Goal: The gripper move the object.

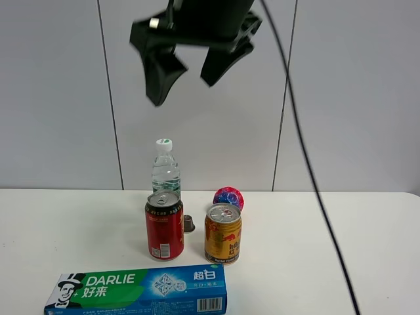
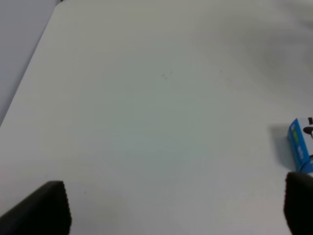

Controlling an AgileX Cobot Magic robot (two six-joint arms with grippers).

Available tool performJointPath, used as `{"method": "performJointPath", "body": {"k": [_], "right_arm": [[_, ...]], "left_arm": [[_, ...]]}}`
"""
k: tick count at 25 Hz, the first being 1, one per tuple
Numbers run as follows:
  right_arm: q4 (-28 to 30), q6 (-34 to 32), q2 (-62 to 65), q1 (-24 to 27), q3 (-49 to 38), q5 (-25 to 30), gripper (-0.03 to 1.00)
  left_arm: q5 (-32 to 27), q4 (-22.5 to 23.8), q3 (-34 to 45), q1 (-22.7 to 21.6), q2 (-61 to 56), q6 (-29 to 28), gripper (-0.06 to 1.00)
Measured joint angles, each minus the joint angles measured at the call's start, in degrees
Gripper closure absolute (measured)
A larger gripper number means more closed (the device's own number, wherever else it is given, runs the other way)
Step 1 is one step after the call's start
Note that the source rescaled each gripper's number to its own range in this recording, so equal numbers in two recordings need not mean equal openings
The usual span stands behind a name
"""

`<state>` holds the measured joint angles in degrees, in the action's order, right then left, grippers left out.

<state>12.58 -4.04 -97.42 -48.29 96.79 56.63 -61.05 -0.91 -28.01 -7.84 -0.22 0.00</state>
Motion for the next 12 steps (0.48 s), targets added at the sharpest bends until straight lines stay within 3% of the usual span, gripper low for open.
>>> {"method": "performJointPath", "body": {"k": [6, 8, 12], "right_arm": [[0.4, -0.5, 6.5, 4.7, -4.0, 11.0, 0.01], [0.1, -0.5, 9.5, 7.1, -9.2, 10.6, 0.01], [-2.0, -2.3, 19.8, 13.2, -23.1, 3.4, 0.01]], "left_arm": [[0.0, 0.0, 0.0, 0.0, 0.0, 0.0, -0.06], [0.0, 0.0, 0.0, 0.0, 0.0, 0.0, -0.06], [0.0, 0.0, 0.0, 0.0, 0.0, 0.0, -0.06]]}}
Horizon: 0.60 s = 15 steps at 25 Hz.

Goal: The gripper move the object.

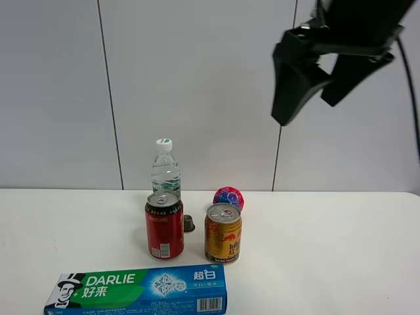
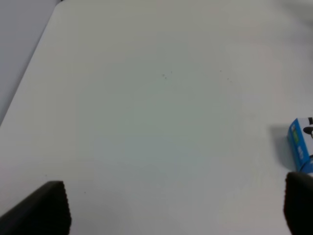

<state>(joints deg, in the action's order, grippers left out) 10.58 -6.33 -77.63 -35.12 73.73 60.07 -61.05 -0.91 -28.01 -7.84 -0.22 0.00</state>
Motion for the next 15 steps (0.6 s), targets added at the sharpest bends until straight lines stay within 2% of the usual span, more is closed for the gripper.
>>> {"method": "performJointPath", "body": {"k": [3, 6, 15], "right_arm": [[-1.8, -2.7, 9.4, 4.7, -8.7, -3.5, 0.01], [-3.3, -3.8, 18.8, 11.2, -15.0, -3.8, 0.01], [-5.6, -0.8, 45.4, 36.2, -25.2, 2.7, 0.01]], "left_arm": [[0.0, 0.0, 0.0, 0.0, 0.0, 0.0, -0.06], [0.0, 0.0, 0.0, 0.0, 0.0, 0.0, -0.06], [0.0, 0.0, 0.0, 0.0, 0.0, 0.0, -0.06]]}}
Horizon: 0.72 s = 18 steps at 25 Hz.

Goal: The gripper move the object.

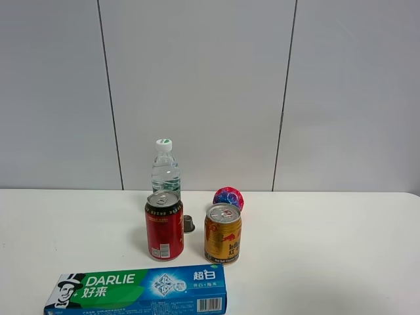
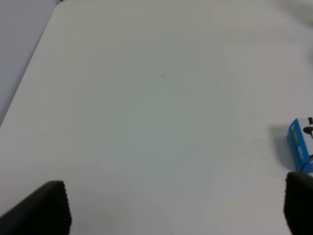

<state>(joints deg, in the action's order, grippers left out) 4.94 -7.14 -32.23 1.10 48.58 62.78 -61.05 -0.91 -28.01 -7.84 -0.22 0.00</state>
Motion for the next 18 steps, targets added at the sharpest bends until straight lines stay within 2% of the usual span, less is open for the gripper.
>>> {"method": "performJointPath", "body": {"k": [3, 11, 18], "right_arm": [[-1.9, 0.4, 7.7, 3.6, -3.4, 0.0, 0.01], [-3.0, 0.4, 29.1, 4.1, -17.7, 0.3, 0.01], [-2.8, 0.4, 32.2, 4.1, -20.3, -1.2, 0.01]], "left_arm": [[0.0, 0.0, 0.0, 0.0, 0.0, 0.0, -0.06], [0.0, 0.0, 0.0, 0.0, 0.0, 0.0, -0.06], [0.0, 0.0, 0.0, 0.0, 0.0, 0.0, -0.06]]}}
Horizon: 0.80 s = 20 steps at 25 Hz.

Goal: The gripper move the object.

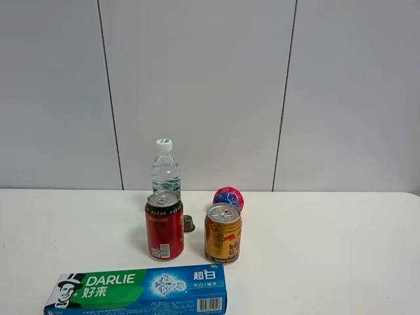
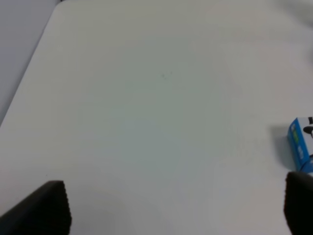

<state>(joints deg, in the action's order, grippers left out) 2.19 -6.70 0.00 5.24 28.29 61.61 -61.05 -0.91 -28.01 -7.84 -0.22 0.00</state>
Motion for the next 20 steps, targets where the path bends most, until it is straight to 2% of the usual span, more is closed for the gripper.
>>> {"method": "performJointPath", "body": {"k": [10, 14, 20], "right_arm": [[-0.2, 0.9, 0.0, 0.0, 0.0, -0.2, 0.01], [-1.5, 2.8, 0.0, 0.0, 0.0, -0.2, 0.12], [-1.3, 2.4, 0.0, 0.0, 0.0, -0.2, 0.14]], "left_arm": [[0.0, 0.0, 0.0, 0.0, 0.0, 0.0, -0.06], [0.0, 0.0, 0.0, 0.0, 0.0, 0.0, -0.06], [0.0, 0.0, 0.0, 0.0, 0.0, 0.0, -0.06]]}}
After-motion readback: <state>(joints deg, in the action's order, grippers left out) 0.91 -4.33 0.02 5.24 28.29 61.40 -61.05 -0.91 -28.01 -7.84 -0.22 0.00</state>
